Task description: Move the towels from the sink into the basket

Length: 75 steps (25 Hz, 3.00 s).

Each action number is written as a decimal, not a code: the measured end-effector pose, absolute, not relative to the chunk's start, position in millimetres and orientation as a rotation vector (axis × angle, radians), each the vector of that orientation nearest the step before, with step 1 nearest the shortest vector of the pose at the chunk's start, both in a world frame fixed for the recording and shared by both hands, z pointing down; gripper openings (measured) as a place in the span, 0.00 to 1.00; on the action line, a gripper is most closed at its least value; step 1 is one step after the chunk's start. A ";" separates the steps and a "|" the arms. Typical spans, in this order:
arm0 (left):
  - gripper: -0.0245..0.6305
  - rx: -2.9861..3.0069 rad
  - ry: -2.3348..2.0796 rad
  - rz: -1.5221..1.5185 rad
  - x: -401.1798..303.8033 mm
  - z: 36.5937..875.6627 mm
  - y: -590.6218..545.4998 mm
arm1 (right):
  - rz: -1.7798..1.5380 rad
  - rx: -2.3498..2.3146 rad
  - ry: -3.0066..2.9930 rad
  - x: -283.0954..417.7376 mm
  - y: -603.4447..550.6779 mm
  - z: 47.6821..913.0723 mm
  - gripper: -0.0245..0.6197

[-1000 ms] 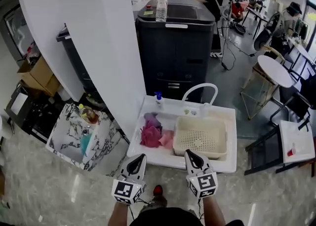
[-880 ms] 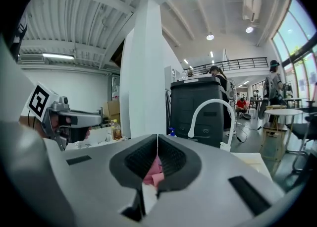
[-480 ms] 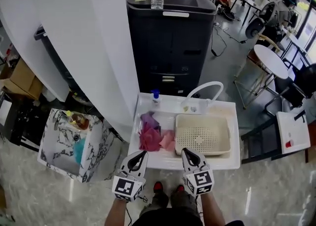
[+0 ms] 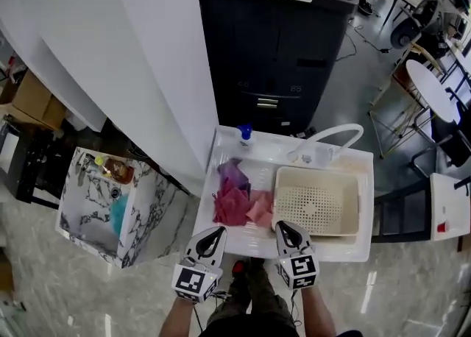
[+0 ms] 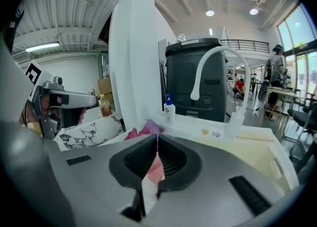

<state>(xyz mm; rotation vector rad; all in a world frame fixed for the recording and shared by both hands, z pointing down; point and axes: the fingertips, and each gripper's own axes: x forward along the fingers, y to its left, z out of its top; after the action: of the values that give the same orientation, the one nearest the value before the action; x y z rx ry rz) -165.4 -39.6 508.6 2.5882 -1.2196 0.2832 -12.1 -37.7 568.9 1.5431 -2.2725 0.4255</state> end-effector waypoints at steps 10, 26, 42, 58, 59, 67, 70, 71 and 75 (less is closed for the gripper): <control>0.04 2.520 -1.191 0.387 -139.8 556.2 -66.5 | 0.566 1.441 -2.240 -4.8 -57.4 632.3 0.09; 0.04 2.456 -1.217 0.438 -129.8 577.1 -76.7 | 0.616 1.232 -2.217 -14.8 -67.1 678.5 0.33; 0.04 2.417 -1.242 0.444 -130.3 580.3 -67.9 | 0.530 1.223 -2.073 -7.4 -68.5 686.2 0.10; 0.04 2.451 -1.298 0.408 -129.1 552.8 -65.4 | 0.485 1.278 -2.215 -15.9 -75.6 641.1 0.09; 0.04 2.458 -1.301 0.403 -129.5 549.1 -65.1 | 0.472 1.285 -2.225 -16.8 -76.4 634.6 0.09; 0.04 2.506 -1.326 0.357 -136.7 514.2 -55.0 | 0.364 1.347 -2.279 -17.9 -75.2 578.8 0.09; 0.04 2.528 -1.337 0.340 -139.1 498.8 -51.3 | 0.319 1.373 -2.286 -16.9 -73.4 557.7 0.09; 0.04 2.539 -1.341 0.335 -139.6 494.0 -51.0 | 0.300 1.384 -2.289 -16.5 -73.2 551.0 0.09; 0.04 2.585 -1.343 0.298 -139.2 474.9 -50.4 | 0.232 1.432 -2.303 -15.4 -71.5 523.1 0.09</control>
<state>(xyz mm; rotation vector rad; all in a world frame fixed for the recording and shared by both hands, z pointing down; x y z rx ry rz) -139.2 -50.4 474.9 2.5852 -1.3431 0.2984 -15.4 -71.5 523.1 1.4319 -2.3025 0.2321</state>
